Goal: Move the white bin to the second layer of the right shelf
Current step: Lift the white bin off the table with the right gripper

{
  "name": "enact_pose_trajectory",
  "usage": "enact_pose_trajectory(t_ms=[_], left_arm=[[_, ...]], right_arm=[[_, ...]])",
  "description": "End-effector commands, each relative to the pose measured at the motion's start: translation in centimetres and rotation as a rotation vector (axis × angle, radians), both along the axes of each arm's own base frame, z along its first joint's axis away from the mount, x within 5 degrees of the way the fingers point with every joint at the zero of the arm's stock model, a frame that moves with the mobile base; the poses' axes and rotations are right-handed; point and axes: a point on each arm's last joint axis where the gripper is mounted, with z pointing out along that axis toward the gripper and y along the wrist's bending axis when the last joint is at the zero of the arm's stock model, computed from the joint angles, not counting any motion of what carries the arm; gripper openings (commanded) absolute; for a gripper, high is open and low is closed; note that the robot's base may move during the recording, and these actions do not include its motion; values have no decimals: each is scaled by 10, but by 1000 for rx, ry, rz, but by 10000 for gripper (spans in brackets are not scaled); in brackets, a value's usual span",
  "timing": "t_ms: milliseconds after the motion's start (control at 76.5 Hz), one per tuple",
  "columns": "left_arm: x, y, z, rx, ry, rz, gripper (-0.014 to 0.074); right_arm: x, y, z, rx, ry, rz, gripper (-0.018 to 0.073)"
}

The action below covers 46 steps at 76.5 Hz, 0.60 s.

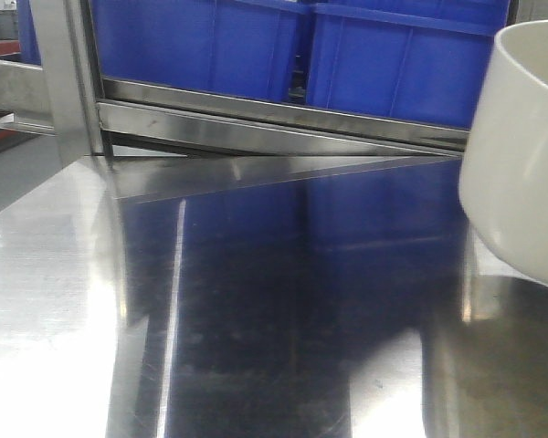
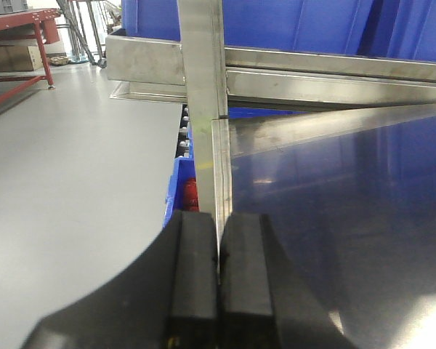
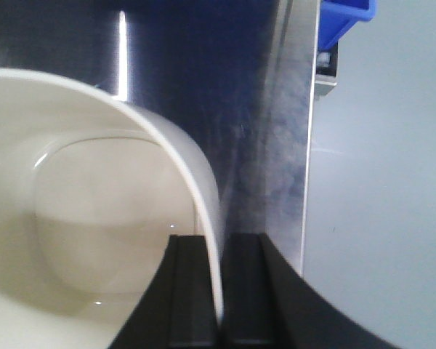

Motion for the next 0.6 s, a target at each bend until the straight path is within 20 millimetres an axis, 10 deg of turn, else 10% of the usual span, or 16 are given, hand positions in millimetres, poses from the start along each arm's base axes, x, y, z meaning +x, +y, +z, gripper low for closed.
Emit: enact_pose_trajectory(t_ms=[0, 588], left_arm=[[1, 0, -4, -14, -63, -3, 85], [1, 0, -4, -14, -63, -3, 85]], right_arm=[[-19, -2, 17, 10, -179, -5, 40], [-126, -8, 15, 63, -480, -72, 40]])
